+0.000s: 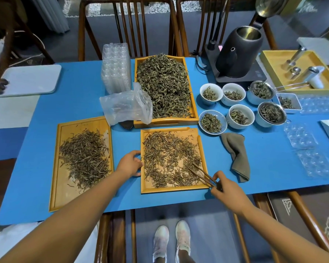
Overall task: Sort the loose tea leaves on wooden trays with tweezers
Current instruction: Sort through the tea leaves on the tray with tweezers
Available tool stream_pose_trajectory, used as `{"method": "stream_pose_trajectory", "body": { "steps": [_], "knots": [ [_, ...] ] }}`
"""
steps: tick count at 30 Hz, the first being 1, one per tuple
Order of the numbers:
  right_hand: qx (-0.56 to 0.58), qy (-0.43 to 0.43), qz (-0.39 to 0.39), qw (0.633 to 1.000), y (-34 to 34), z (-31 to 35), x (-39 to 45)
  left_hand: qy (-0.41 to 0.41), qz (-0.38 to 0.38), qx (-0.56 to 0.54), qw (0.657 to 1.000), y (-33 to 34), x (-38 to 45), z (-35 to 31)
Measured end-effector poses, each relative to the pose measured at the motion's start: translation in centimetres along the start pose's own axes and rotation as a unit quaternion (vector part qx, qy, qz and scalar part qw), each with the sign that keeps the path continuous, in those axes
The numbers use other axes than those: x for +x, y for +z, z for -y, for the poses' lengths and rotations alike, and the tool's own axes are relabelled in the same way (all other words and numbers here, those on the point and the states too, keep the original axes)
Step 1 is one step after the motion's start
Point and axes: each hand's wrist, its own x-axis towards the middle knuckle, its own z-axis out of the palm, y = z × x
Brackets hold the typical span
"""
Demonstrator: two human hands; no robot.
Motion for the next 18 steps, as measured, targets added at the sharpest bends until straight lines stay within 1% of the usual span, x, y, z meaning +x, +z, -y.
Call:
{"method": "stream_pose_trajectory", "body": {
  "steps": [5,10,14,18],
  "knots": [
    [0.038,0.011,-0.034,0.999,-0.1,-0.1,0.1,0.004,0.002,0.001,1.0,0.0,-0.1,0.0],
    [0.05,0.025,-0.034,0.998,-0.1,0.4,0.8,0.004,0.003,-0.004,1.0,-0.1,-0.1,0.0],
    [0.073,0.005,-0.05,0.996,-0.3,1.0,1.3,0.003,0.003,-0.004,1.0,0.0,-0.2,-0.1],
    [0.063,-0.006,-0.053,0.997,-0.5,2.0,2.5,-0.001,0.004,-0.01,1.0,-0.1,-0.2,-0.1]
  ]
}}
